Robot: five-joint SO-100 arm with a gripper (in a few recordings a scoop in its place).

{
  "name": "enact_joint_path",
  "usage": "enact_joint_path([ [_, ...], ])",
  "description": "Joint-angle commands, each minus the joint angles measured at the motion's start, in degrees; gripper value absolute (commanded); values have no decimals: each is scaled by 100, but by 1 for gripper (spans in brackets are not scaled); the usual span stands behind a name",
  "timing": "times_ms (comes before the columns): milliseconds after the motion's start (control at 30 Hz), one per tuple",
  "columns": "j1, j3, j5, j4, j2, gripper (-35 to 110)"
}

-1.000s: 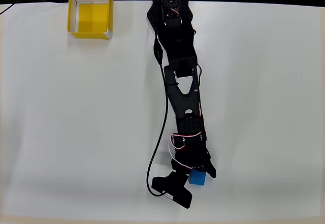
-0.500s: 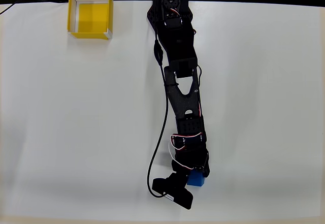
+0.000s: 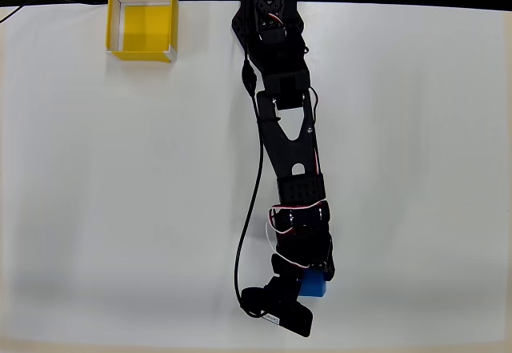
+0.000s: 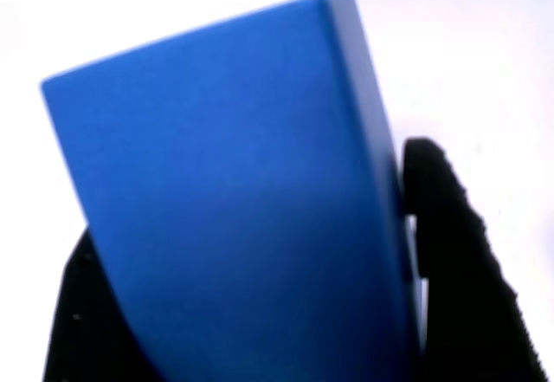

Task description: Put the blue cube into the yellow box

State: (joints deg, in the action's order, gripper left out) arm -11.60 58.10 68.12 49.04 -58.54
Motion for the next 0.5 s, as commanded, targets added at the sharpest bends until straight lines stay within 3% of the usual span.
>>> enact_joint_path([
  [0, 422, -483, 211, 334, -2470, 6],
  [467, 3155, -88, 255, 1169, -3946, 6],
])
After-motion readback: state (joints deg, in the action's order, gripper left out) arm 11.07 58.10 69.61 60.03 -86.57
